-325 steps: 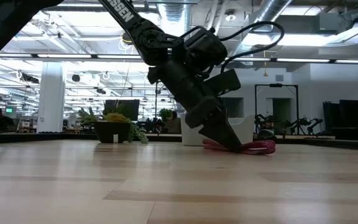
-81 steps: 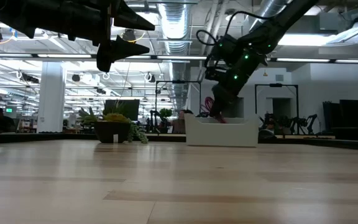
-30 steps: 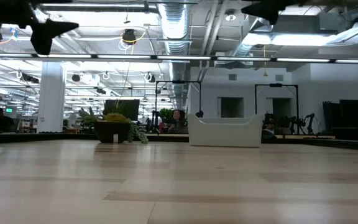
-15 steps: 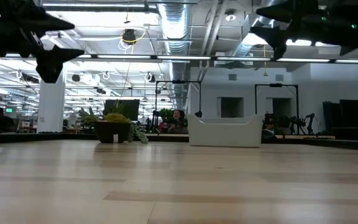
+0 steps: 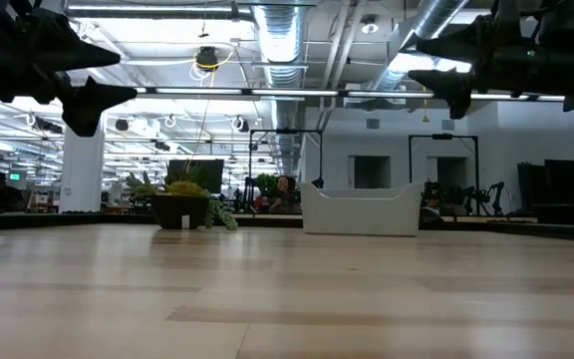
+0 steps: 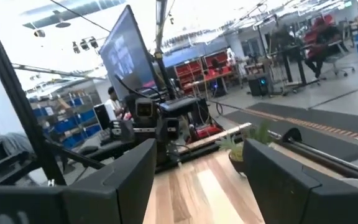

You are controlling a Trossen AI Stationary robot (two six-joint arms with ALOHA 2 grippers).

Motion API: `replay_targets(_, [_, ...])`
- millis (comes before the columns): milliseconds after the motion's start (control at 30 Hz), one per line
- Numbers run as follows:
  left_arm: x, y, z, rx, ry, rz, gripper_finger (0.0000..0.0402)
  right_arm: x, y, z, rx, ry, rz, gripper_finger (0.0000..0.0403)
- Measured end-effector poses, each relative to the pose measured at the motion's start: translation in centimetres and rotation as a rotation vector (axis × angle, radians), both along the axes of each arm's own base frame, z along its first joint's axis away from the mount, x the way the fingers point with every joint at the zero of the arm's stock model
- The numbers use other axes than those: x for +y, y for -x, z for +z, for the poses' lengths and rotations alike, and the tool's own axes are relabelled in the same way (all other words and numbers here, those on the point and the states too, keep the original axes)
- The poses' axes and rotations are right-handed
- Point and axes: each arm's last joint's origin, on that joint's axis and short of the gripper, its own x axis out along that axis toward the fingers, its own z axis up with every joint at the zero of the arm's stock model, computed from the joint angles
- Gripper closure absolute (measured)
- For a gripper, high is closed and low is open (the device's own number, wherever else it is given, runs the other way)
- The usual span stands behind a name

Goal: Pick and place USB-C Cables
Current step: Return to Home Position

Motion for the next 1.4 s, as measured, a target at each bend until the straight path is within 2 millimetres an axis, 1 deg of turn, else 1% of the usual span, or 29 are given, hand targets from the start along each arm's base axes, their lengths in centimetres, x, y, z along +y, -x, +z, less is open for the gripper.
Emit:
replay_targets(133, [0.1, 0.0, 0.0, 0.006, -0.048, 0.038, 0.0153, 0.0, -0.1, -0.5, 0.055, -0.031, 0.005, 0.0138])
replay_targets(233, [0.1, 0.0, 0.0, 0.001, 0.008, 0.03, 0.0153, -0.1, -0.2, -1.2, 0.117, -0.052, 0.007, 0.0138])
replay_targets(333, [0.1, 0.0, 0.0, -0.002, 0.051, 0.027, 0.0153, -0.1, -0.3, -2.0, 0.201, -0.081, 0.007, 0.0138])
replay_targets(700, [0.1, 0.0, 0.0, -0.001, 0.047, 0.03, 0.0153, 0.1, 0.2, -5.5, 0.548, -0.203, 0.006, 0.0138])
replay_targets(900, [0.1, 0.0, 0.0, -0.001, 0.047, 0.032, 0.0153, 0.3, 0.8, -6.8, 0.687, -0.251, 0.005, 0.0138])
replay_targets(1067, [0.1, 0.0, 0.0, -0.001, 0.047, 0.032, 0.0153, 0.4, 1.0, -7.2, 0.737, -0.267, 0.005, 0.0138])
replay_targets(1400, [0.1, 0.0, 0.0, 0.0, 0.047, 0.032, 0.0153, 0.4, 1.0, -7.3, 0.743, -0.269, 0.005, 0.0138])
